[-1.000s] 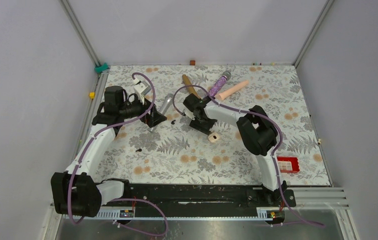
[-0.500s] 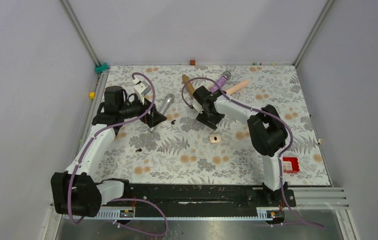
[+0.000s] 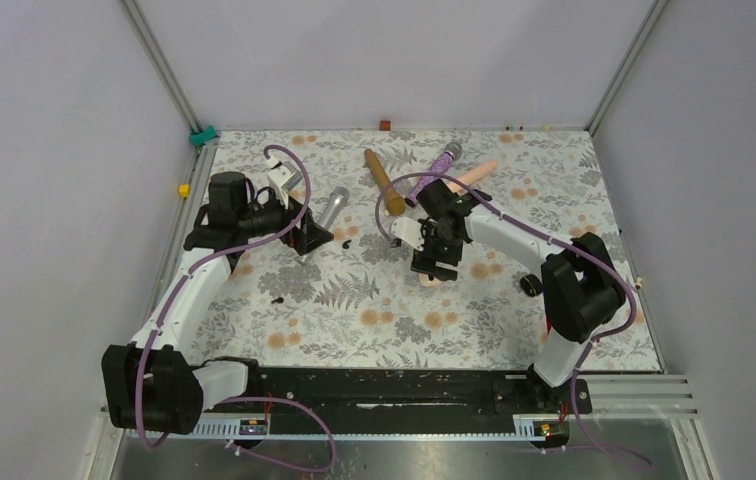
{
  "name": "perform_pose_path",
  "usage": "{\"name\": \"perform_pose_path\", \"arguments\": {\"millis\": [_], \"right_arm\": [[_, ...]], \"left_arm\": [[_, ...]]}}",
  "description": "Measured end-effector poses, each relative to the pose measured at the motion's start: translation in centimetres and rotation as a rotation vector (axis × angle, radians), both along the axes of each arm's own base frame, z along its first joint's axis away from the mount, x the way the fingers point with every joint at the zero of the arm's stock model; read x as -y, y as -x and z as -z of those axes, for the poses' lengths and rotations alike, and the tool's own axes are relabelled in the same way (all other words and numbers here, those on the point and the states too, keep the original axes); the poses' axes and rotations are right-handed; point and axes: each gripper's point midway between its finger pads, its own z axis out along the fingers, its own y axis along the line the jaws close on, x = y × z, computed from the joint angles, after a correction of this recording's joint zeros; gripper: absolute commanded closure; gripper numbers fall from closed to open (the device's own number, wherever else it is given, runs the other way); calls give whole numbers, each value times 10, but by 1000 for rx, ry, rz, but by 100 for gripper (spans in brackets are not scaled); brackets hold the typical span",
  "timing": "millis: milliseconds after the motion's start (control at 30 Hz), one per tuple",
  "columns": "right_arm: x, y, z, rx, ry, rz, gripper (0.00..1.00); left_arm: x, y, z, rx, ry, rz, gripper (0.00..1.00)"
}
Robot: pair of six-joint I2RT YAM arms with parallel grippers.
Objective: Insert the wireless bluetooth earbuds into the charging case
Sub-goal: Pick up the charging case at the center of the board.
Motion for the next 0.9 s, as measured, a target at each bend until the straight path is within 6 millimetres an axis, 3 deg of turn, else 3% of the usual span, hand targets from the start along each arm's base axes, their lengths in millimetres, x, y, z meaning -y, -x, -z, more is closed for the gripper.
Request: {"name": "perform_pose_path", "arguments": {"millis": [133, 633, 800, 900], "right_arm": [[-1, 11, 13, -44, -11, -83, 23], [-30, 12, 43, -29, 22, -206, 25], [-22, 11, 57, -28, 72, -215, 27], [-18, 15, 60, -38, 89, -226, 35]], "left_arm": [[0, 0, 0, 0, 0, -1, 1], [-1, -1, 0, 0, 0, -4, 1], [-1, 0, -2, 8, 1, -4, 2], [-1, 0, -3, 9, 1, -4, 1]]}}
